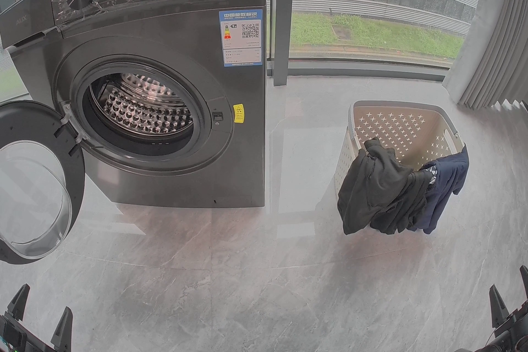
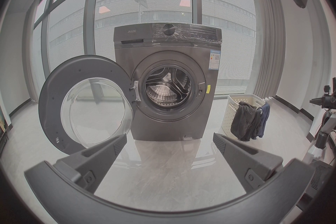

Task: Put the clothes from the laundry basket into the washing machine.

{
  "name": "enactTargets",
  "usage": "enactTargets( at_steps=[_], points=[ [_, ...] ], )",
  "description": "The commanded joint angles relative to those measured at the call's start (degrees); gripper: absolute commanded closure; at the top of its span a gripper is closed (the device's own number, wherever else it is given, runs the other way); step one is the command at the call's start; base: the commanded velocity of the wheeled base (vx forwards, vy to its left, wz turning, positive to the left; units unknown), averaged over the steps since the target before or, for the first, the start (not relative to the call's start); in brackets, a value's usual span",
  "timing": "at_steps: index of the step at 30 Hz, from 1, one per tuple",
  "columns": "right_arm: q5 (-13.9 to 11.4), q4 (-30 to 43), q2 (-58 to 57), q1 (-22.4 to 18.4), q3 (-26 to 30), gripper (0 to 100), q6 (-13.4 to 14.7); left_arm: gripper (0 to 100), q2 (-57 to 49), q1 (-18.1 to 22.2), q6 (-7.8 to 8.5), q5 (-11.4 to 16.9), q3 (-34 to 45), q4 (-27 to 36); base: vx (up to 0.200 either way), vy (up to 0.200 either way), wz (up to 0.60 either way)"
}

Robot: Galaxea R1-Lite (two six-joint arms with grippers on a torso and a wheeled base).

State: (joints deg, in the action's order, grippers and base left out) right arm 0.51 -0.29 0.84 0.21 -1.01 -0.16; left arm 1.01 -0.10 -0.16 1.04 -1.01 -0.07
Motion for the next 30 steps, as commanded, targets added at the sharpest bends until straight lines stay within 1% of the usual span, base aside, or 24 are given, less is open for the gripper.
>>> enactTargets(
  at_steps=[1, 11, 23, 30],
  points=[
    [0.02, 0.03, -0.84, 0.06, 1.01, 0, -0.02, 0, -1.01, 0.01, -0.02, 0.02, 1.01, -0.01, 0.000, -0.200, 0.00],
    [0.02, 0.03, -0.84, 0.06, 1.01, 0, -0.02, 0, -1.01, 0.01, -0.11, 0.19, 1.01, 0.07, 0.000, -0.200, 0.00],
    [0.02, 0.03, -0.84, 0.06, 1.01, 0, -0.02, 0, -1.01, 0.01, -0.11, 0.11, 1.01, -0.01, 0.000, 0.000, 0.00],
    [0.02, -0.06, -0.84, 0.06, 1.01, 0, -0.02, 0, -1.01, 0.01, -0.11, 0.19, 1.01, 0.07, 0.000, -0.200, 0.00]
  ],
)
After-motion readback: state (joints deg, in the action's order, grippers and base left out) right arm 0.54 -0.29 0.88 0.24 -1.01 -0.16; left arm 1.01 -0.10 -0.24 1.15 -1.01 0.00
